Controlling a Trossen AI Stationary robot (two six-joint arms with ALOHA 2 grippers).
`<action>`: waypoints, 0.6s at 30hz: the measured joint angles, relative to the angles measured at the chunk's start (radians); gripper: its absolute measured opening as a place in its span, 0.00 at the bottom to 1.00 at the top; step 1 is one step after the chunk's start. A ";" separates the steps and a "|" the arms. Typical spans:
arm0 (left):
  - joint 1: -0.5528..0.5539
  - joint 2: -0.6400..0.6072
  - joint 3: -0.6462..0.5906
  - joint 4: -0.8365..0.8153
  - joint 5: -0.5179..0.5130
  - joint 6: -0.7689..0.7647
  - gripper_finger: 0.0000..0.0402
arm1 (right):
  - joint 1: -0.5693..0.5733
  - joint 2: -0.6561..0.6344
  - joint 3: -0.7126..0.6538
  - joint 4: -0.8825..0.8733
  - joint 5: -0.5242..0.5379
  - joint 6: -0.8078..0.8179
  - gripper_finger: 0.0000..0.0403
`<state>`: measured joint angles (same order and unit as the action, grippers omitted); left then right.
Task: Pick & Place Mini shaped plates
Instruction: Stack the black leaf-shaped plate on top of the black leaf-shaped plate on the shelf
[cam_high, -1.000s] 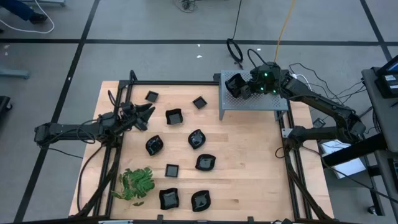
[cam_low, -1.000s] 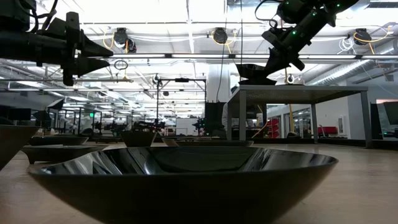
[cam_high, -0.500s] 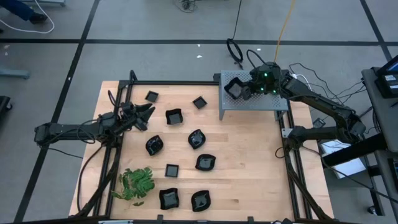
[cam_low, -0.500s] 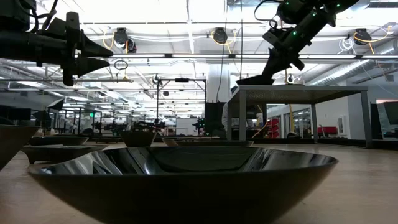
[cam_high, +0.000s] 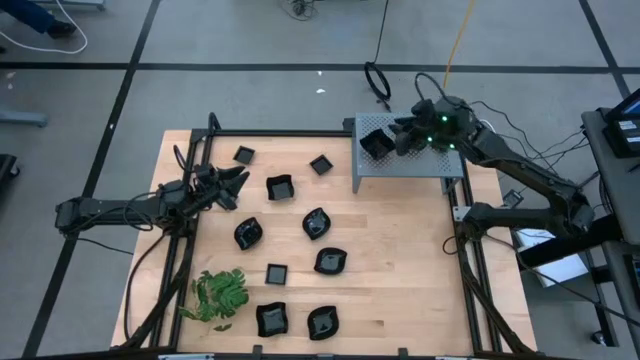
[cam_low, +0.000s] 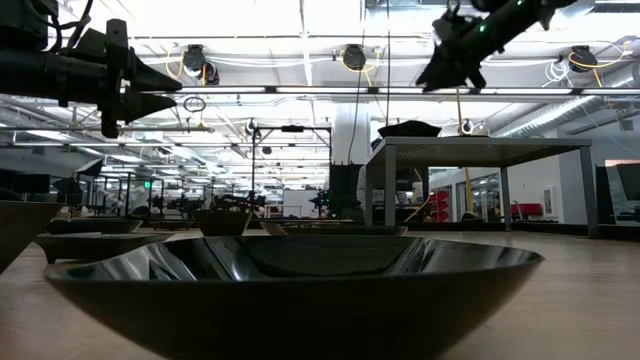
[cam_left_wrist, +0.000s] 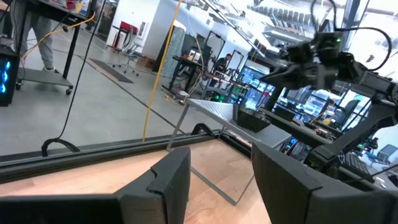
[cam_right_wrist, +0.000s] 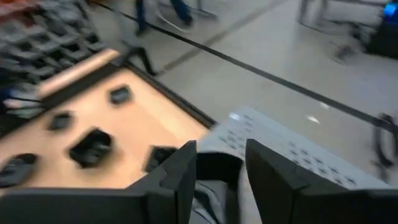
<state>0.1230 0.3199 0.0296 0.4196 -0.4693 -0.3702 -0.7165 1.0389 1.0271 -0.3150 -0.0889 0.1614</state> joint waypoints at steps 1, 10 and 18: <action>0.000 0.000 0.000 0.000 0.000 0.000 0.43 | 0.006 -0.011 0.000 0.014 -0.025 0.000 0.32; 0.000 0.000 0.000 0.000 0.000 0.000 0.43 | 0.062 -0.082 0.000 0.092 -0.122 -0.028 0.29; 0.000 0.000 0.000 0.000 0.000 0.000 0.43 | 0.070 -0.089 0.000 0.132 -0.121 -0.025 0.28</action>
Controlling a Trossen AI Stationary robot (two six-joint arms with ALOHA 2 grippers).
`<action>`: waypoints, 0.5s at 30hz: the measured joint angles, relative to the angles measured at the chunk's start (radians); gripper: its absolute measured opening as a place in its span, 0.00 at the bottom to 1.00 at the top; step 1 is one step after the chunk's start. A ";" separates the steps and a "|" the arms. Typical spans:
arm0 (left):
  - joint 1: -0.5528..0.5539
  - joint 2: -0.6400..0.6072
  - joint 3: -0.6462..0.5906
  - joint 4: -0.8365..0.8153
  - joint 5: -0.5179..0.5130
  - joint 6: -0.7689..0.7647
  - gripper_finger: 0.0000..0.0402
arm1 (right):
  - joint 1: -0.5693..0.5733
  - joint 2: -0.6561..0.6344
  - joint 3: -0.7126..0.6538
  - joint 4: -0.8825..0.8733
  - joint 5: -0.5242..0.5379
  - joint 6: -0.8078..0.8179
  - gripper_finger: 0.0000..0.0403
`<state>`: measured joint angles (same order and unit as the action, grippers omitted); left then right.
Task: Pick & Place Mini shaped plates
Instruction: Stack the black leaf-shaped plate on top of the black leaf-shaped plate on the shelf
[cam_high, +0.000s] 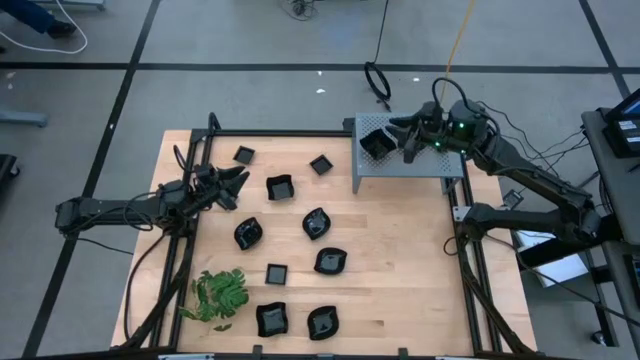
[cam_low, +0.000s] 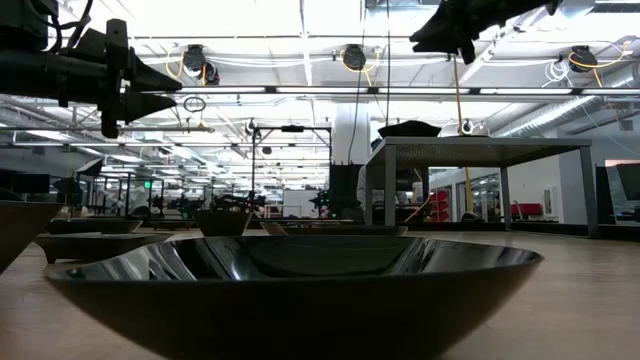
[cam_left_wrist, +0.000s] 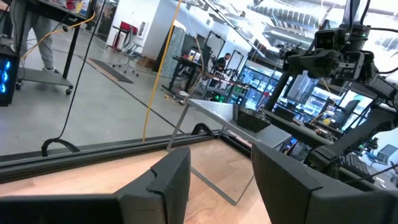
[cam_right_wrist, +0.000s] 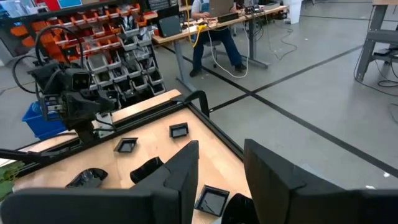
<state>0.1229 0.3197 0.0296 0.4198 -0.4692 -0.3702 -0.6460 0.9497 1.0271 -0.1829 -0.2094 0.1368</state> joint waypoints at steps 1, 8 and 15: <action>0.000 0.000 0.000 0.000 0.000 0.000 0.43 | 0.000 0.000 0.000 0.000 0.000 0.000 0.28; 0.000 0.000 0.000 0.021 0.000 -0.063 0.43 | 0.000 0.000 0.000 0.000 0.002 0.000 0.28; 0.000 0.000 0.000 0.175 -0.001 -0.100 0.43 | 0.007 0.026 0.000 0.056 -0.046 -0.009 0.28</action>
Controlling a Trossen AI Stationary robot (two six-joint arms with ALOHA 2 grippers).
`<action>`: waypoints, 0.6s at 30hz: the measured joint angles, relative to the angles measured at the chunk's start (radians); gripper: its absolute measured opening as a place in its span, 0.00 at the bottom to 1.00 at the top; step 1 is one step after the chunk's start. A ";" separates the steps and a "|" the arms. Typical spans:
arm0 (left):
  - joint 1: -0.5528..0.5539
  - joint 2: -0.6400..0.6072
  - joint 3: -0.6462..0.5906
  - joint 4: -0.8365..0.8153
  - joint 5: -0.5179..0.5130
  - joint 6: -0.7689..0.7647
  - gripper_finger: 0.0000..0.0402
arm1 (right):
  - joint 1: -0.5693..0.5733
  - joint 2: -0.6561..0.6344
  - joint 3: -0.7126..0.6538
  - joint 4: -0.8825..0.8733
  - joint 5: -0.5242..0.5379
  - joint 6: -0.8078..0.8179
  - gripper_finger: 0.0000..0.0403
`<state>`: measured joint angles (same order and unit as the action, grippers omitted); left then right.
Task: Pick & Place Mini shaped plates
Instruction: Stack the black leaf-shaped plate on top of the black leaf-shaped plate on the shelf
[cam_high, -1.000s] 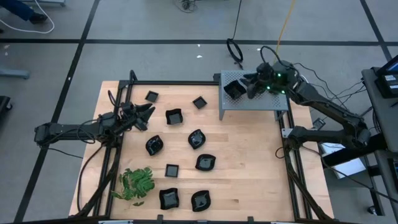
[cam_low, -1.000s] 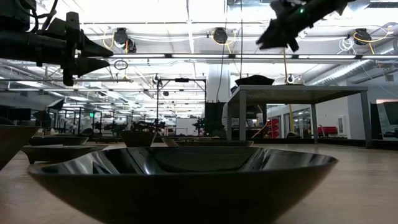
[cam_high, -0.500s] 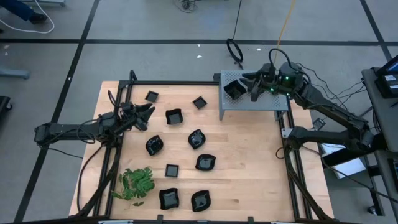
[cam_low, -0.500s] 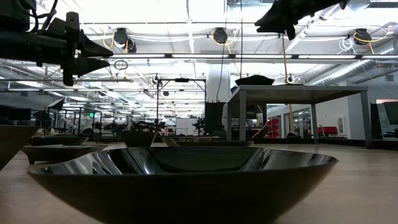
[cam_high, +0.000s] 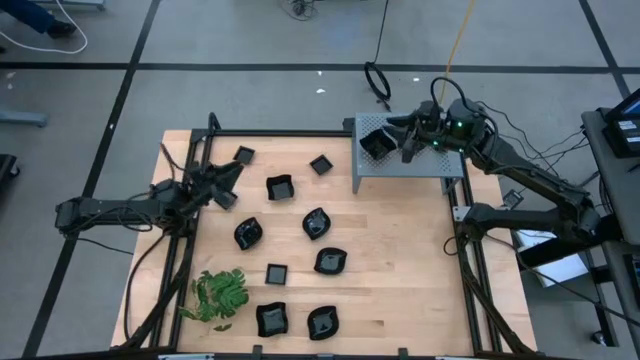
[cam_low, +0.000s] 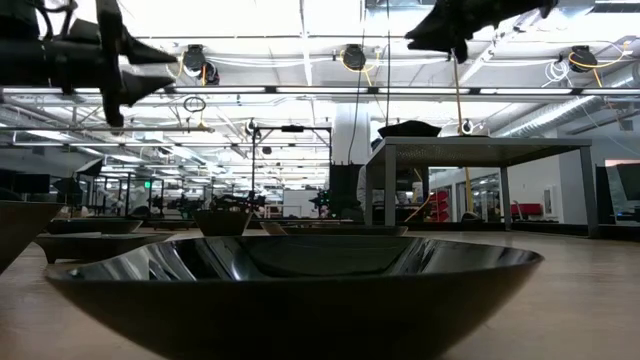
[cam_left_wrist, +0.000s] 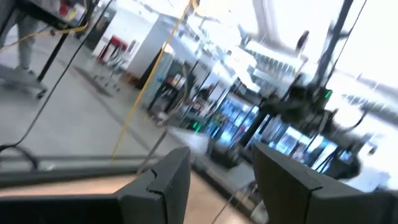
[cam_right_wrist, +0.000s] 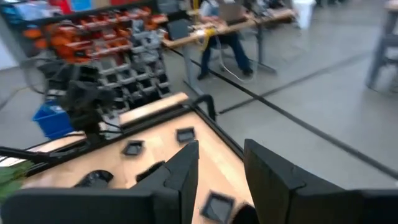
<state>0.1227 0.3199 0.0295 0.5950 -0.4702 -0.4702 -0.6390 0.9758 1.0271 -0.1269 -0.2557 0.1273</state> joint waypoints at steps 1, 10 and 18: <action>0.000 0.000 0.000 0.030 0.000 -0.001 0.43 | 0.006 0.008 0.000 0.027 -0.017 -0.011 0.28; 0.000 0.000 0.000 0.161 0.035 0.003 0.43 | 0.113 0.078 0.000 0.137 -0.081 -0.104 0.28; -0.001 0.000 0.000 0.166 0.059 -0.037 0.43 | 0.193 0.113 0.000 0.058 -0.059 -0.148 0.28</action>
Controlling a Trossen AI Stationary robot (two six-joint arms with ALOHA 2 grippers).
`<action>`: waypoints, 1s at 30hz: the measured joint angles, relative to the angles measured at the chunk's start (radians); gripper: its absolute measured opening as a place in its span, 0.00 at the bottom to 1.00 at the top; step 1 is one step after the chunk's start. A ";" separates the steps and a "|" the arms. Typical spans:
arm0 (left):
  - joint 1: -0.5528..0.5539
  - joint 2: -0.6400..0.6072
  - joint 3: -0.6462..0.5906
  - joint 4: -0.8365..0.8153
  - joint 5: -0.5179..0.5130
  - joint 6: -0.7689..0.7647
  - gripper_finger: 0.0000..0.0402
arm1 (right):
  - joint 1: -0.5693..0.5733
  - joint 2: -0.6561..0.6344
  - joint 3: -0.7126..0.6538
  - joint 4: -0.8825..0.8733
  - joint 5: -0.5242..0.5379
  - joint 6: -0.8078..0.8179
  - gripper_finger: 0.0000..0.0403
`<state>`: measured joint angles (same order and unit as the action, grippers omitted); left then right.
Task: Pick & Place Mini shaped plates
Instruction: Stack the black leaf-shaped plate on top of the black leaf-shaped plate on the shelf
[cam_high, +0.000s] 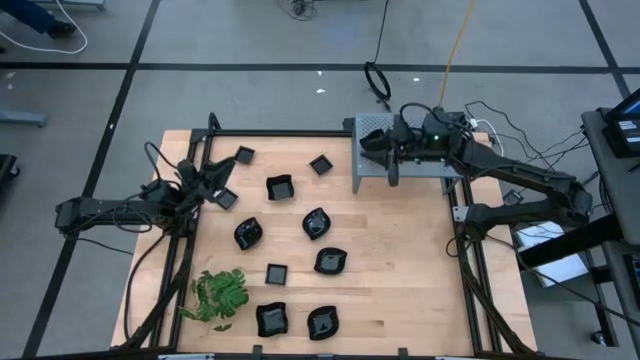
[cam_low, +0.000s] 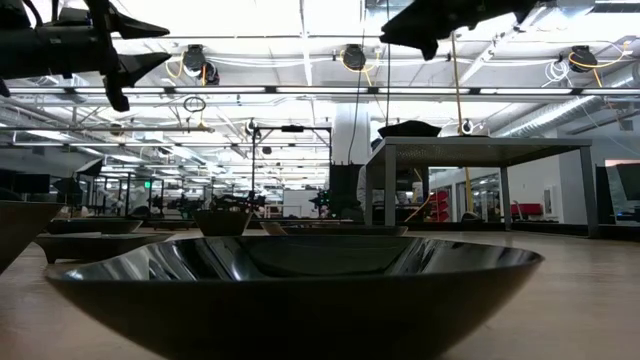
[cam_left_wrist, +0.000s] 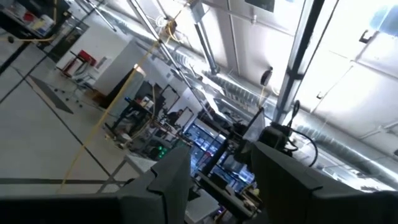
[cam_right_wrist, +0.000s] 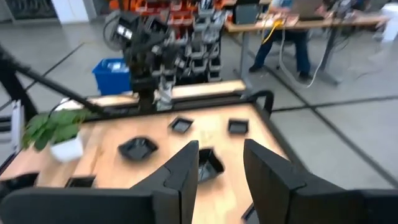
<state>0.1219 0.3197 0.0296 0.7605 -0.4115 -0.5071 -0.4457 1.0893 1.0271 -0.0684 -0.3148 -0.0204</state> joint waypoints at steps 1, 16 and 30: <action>0.000 0.000 0.000 0.000 0.001 0.000 0.43 | 0.008 0.000 0.000 -0.021 0.000 -0.002 0.28; 0.000 0.000 0.000 0.000 -0.007 -0.012 0.43 | 0.227 0.000 0.000 -0.248 0.003 -0.160 0.28; 0.000 0.001 0.050 -0.005 0.228 -0.027 0.43 | 0.561 0.075 0.000 -0.307 0.317 0.039 0.28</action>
<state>0.1219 0.3206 0.0800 0.7554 -0.1836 -0.5346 0.1153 1.1642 1.0271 -0.3750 0.0022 0.0182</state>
